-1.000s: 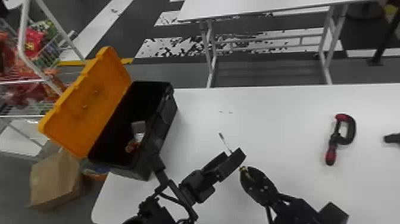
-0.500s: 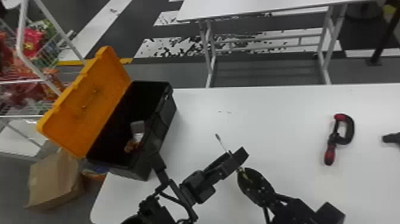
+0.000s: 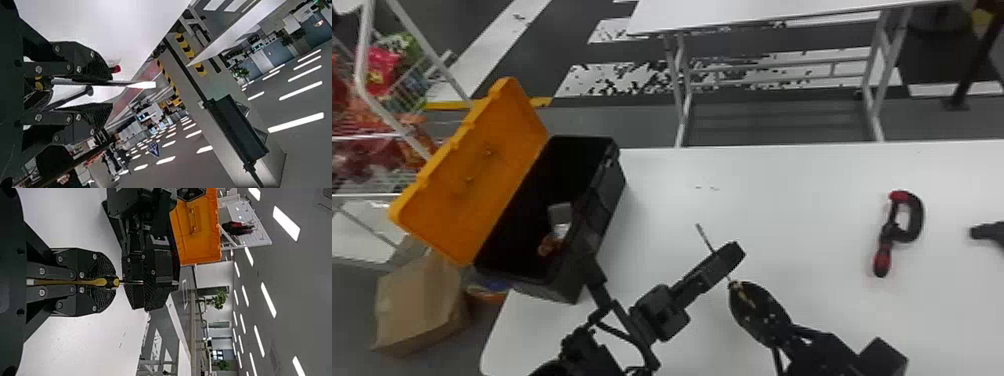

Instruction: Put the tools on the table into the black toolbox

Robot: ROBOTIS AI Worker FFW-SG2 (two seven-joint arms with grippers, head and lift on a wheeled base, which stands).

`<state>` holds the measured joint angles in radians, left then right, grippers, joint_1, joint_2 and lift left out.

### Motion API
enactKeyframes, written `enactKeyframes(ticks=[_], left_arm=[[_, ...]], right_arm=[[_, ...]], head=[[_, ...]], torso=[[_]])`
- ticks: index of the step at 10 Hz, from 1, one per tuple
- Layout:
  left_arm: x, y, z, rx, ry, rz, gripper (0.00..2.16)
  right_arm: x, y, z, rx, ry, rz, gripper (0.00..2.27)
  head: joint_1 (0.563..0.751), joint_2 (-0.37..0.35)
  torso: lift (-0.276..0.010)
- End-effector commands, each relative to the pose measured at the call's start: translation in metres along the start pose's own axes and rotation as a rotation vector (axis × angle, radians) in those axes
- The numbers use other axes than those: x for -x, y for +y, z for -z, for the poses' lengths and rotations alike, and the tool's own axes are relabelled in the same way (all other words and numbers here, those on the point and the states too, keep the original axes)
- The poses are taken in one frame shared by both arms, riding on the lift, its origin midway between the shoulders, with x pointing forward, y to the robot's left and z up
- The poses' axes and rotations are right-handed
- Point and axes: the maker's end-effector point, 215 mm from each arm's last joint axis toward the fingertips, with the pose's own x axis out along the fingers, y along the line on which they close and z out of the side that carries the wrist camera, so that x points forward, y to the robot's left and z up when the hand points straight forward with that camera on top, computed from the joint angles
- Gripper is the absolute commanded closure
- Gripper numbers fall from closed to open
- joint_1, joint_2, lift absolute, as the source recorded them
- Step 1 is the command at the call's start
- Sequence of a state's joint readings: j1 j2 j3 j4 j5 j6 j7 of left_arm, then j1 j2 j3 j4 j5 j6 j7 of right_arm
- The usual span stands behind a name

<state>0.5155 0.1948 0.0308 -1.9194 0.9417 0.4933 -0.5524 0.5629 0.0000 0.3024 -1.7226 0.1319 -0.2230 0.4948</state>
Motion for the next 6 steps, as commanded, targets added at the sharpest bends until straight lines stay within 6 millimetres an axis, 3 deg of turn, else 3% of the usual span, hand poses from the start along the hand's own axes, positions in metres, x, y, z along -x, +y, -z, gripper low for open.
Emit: enactKeyframes(ticks=[1, 2, 3, 4, 5, 6], left_arm=[[0.001, 0.003, 0.002, -0.011, 0.008, -0.011, 1.91], [0.001, 0.004, 0.003, -0.017, 0.012, -0.01, 1.92], [0.001, 0.004, 0.002, -0.025, 0.015, -0.013, 2.13], [0.0, 0.003, 0.002, -0.032, 0.017, -0.01, 2.13], [0.0, 0.004, 0.002, -0.035, 0.018, -0.012, 2.13], [0.001, 0.005, 0.0, -0.037, 0.015, -0.015, 2.13]], right_arm=[[0.0, -0.001, 0.0, -0.002, 0.001, 0.003, 2.25], [0.0, -0.002, 0.0, -0.003, 0.0, 0.005, 2.25], [0.001, -0.003, 0.0, -0.008, -0.003, 0.011, 2.24], [0.001, -0.007, -0.001, -0.016, -0.008, 0.027, 1.97], [0.002, -0.009, -0.001, -0.021, -0.009, 0.038, 1.51], [0.003, -0.012, -0.001, -0.027, -0.01, 0.054, 0.82]], head=[[0.695, 0.256], [0.695, 0.255], [0.695, 0.254], [0.695, 0.253], [0.695, 0.249], [0.695, 0.243]], torso=[[-0.075], [-0.075], [-0.075], [-0.075], [-0.075], [-0.075]])
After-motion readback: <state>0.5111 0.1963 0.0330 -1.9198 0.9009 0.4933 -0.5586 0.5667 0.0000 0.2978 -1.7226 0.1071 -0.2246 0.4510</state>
